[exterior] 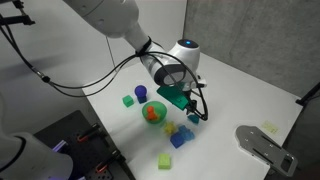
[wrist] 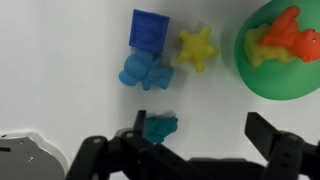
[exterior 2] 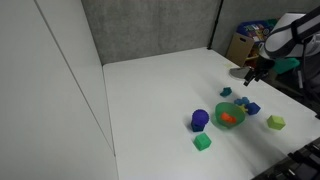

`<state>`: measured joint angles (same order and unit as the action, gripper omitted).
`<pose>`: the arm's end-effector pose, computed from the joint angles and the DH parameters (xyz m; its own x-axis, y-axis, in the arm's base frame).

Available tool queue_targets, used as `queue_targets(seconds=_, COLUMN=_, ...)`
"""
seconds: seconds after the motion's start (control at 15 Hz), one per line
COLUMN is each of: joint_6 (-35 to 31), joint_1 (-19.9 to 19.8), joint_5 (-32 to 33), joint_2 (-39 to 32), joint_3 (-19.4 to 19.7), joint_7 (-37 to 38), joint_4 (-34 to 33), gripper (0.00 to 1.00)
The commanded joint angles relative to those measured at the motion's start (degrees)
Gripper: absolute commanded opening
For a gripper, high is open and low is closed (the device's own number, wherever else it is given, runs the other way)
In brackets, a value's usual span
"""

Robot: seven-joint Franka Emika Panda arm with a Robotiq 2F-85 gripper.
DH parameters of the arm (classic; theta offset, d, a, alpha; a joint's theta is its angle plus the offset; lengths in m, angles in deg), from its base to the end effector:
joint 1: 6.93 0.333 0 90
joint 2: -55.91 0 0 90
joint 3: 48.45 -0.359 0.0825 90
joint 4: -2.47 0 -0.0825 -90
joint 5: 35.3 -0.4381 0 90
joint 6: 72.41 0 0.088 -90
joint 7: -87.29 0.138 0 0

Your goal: Put the orange toy in the green bowl

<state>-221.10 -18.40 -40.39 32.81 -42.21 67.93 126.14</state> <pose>0.5889 -0.1898 0.1761 0.9986 -0.0367 0.0370 -0.0369 -0.9993 0.0064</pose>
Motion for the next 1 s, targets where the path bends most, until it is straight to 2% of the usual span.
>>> queue_targets(seconds=0.0, joint_6=-2.97, joint_1=-2.08, joint_5=-0.46, joint_2=-4.71, joint_3=-2.35, joint_7=-0.53, joint_4=-0.58, gripper=1.0)
queue_targets(seconds=0.47, joint_6=-5.37, joint_1=-3.34, joint_5=1.13, joint_2=-12.83, joint_3=-3.14, joint_7=0.49, joint_4=-1.94, gripper=1.0)
queue_targets(seconds=0.93, joint_6=-5.26, joint_1=-4.42, joint_5=0.98, joint_2=-15.63, joint_3=-4.75, joint_7=0.06, joint_4=-2.98, gripper=1.0)
